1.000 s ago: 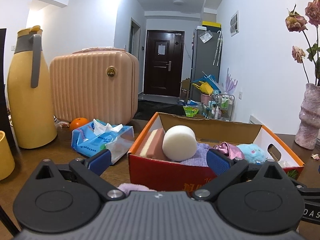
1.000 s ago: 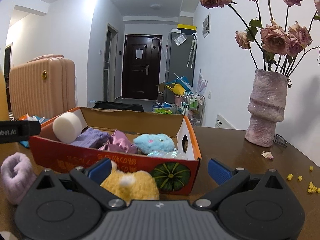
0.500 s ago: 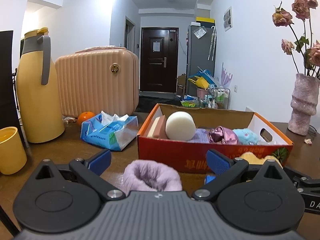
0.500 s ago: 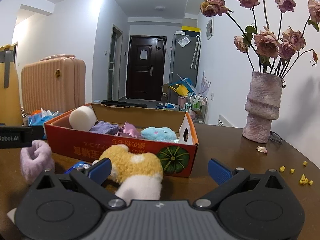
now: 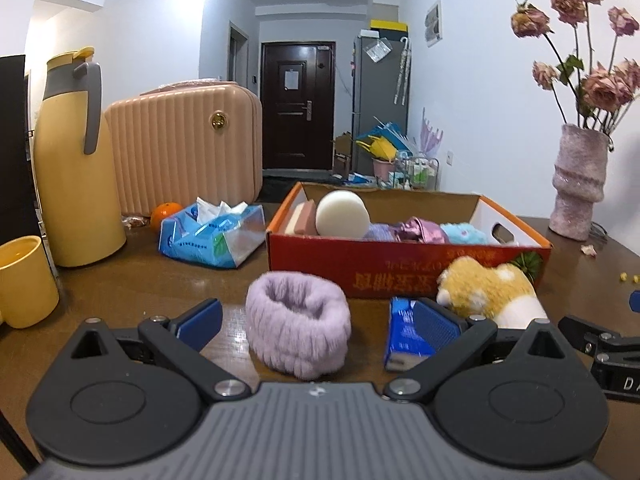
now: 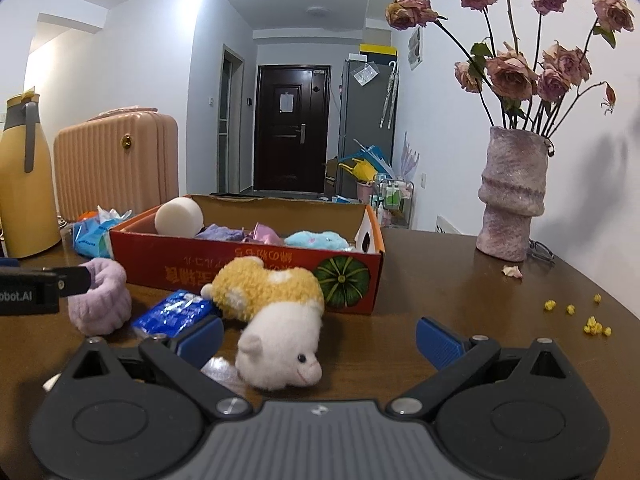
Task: Organize soft objects
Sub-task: 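Reach the left gripper to the white foam wedge and close on it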
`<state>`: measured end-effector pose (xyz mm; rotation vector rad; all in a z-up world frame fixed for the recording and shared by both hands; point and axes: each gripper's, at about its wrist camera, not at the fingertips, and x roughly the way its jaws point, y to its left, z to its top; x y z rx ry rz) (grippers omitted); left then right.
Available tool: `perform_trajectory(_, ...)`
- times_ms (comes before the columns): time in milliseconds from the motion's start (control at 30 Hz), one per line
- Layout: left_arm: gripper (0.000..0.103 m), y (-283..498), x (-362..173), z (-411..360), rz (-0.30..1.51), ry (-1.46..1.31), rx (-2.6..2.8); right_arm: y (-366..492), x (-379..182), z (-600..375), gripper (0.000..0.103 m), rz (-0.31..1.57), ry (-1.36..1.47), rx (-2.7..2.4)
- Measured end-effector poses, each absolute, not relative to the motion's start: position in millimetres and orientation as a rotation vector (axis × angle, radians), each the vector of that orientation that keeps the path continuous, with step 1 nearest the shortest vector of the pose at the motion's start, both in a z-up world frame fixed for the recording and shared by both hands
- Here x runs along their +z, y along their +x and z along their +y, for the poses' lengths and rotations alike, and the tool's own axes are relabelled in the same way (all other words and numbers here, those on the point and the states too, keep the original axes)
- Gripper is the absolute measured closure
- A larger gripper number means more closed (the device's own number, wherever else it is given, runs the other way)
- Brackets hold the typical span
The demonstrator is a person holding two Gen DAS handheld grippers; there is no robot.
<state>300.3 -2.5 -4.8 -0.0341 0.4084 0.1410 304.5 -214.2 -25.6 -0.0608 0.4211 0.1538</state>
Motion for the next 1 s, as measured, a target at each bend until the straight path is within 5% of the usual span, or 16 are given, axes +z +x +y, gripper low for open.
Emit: perform_trajectory(1000,0.002,284.1,-39.5,-20.2,0.627,0.024,0.021,274.5,-31.8,-225.0,0.0,0.473,-0.028,0.123)
